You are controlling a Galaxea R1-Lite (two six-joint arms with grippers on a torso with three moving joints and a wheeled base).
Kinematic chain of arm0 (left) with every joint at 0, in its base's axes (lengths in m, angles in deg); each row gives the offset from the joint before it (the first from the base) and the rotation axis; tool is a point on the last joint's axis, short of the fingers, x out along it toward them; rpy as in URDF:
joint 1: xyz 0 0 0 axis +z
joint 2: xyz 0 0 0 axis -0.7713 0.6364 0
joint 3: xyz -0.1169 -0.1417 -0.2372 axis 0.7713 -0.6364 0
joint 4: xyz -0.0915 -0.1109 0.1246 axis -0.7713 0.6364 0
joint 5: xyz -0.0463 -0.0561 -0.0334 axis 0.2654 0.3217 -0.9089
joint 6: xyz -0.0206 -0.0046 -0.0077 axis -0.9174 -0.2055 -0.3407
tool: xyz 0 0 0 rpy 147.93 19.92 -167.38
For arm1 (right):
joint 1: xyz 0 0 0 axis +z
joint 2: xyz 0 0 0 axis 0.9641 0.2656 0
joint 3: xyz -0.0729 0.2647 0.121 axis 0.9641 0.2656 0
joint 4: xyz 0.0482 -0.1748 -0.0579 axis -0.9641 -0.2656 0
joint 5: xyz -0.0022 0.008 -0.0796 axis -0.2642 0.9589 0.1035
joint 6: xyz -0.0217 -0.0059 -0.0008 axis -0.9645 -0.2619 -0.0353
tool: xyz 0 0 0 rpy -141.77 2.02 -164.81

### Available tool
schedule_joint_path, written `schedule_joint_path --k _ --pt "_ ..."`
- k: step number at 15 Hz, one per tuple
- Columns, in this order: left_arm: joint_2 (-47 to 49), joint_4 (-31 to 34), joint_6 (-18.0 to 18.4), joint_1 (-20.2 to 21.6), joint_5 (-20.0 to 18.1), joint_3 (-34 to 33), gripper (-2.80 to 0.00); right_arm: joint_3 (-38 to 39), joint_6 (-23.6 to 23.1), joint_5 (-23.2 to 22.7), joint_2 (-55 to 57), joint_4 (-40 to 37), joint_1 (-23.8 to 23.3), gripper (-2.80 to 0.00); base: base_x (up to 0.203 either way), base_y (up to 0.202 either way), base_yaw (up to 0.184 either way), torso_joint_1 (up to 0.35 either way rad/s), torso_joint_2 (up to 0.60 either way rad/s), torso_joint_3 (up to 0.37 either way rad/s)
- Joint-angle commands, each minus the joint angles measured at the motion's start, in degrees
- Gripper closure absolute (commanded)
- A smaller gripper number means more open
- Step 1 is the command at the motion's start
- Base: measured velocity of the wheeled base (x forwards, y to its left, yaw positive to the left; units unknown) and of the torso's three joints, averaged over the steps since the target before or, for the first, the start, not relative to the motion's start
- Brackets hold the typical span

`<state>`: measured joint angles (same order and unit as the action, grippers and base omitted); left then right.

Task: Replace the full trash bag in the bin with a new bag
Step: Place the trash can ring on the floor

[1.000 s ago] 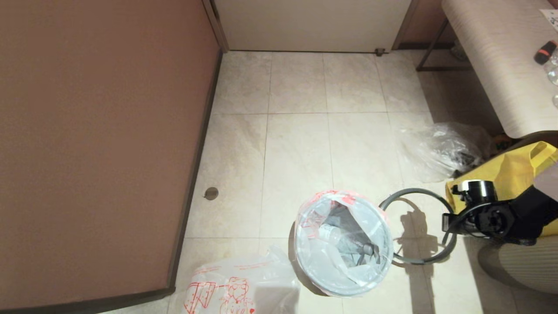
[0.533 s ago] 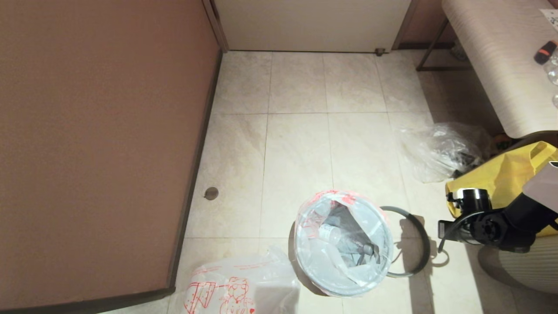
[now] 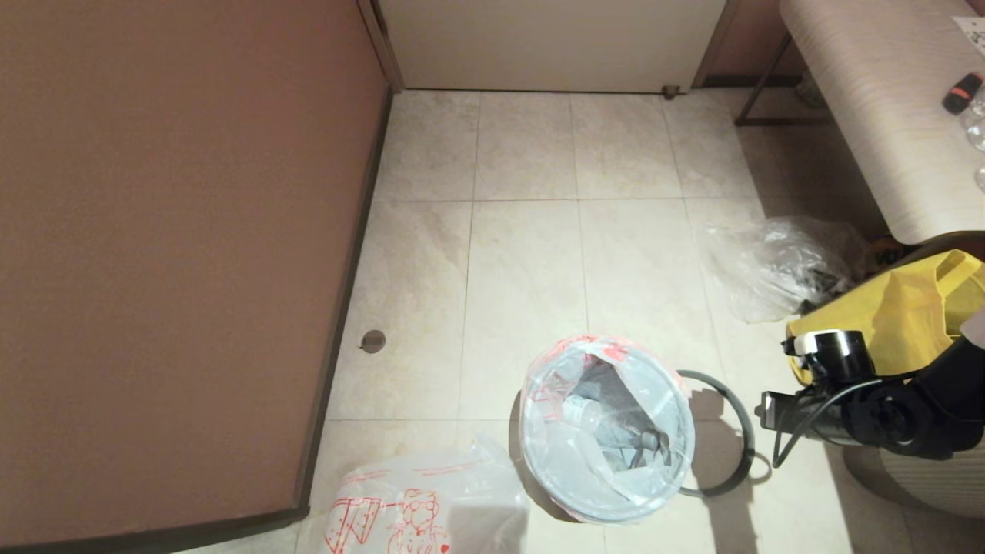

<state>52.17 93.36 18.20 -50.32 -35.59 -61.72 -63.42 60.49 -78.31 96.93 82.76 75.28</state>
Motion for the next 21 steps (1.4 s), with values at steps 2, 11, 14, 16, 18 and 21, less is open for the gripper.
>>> schedule_joint_path --k 2,11,14,16,18,21 --pt "0.07 0.06 0.0 0.02 0.0 0.0 0.0 3.55 3.49 -1.71 -6.33 -0.7 2.38 0.0 0.0 0.0 0.0 0.0 0.0 0.0" --pt "0.07 0.06 0.0 0.02 0.0 0.0 0.0 7.24 7.76 -14.64 2.4 2.82 4.16 0.0 0.0 0.0 0.0 0.0 0.0 0.0" --pt "0.07 0.06 0.0 0.02 0.0 0.0 0.0 7.92 6.44 -14.51 1.86 -8.76 5.96 0.0 0.0 0.0 0.0 0.0 0.0 0.0" --pt "0.07 0.06 0.0 0.02 0.0 0.0 0.0 8.4 5.77 -16.97 -2.75 -16.01 6.73 0.0 0.0 0.0 0.0 0.0 0.0 0.0" --pt "0.07 -0.01 0.0 0.02 0.0 0.0 0.0 9.58 8.93 -26.35 -6.05 -16.92 8.66 0.0 0.0 0.0 0.0 0.0 0.0 0.0" --pt "0.07 0.06 0.0 0.02 0.0 0.0 0.0 10.72 11.15 -27.01 -6.72 -16.4 11.36 0.0 0.0 0.0 0.0 0.0 0.0 0.0"
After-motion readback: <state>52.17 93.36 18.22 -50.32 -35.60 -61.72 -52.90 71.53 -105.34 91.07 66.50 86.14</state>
